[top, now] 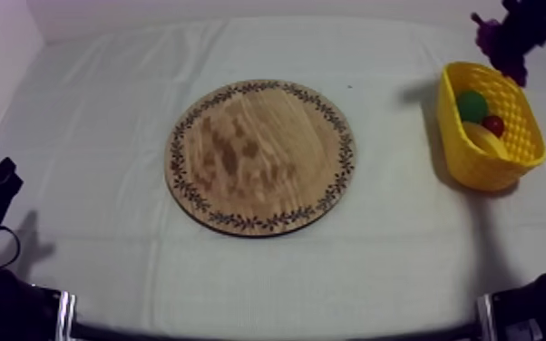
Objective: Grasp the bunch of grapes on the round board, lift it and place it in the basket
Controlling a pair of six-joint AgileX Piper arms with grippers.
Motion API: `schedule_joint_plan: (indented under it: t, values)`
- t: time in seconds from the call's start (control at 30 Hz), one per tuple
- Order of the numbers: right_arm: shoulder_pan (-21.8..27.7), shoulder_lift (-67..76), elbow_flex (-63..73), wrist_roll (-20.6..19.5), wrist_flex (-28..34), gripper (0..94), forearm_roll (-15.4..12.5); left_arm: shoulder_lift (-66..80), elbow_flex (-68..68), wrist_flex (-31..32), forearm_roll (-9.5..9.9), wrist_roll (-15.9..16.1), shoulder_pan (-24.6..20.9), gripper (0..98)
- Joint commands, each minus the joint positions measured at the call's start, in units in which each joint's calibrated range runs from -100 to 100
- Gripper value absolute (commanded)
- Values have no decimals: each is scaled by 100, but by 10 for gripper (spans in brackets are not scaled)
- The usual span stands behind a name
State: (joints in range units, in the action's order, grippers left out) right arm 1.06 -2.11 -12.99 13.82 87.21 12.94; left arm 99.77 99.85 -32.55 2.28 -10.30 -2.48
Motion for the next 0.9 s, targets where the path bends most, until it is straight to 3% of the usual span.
schedule_joint_plan:
  t: [0.0,0.5,0.6,0.87]
  values:
    - [311,13,-242,31,-50,348,23,-3,4,-3,-1,2,-1,0]
    - [224,-403,-1170,-52,-438,390,-2,-3,4,-3,-1,2,-1,0]
    - [178,-585,-1252,-89,-496,454,-30,-3,4,-3,-1,2,-1,0]
    - [252,-899,-1161,-92,-538,736,-116,-3,4,-3,-1,2,-1,0]
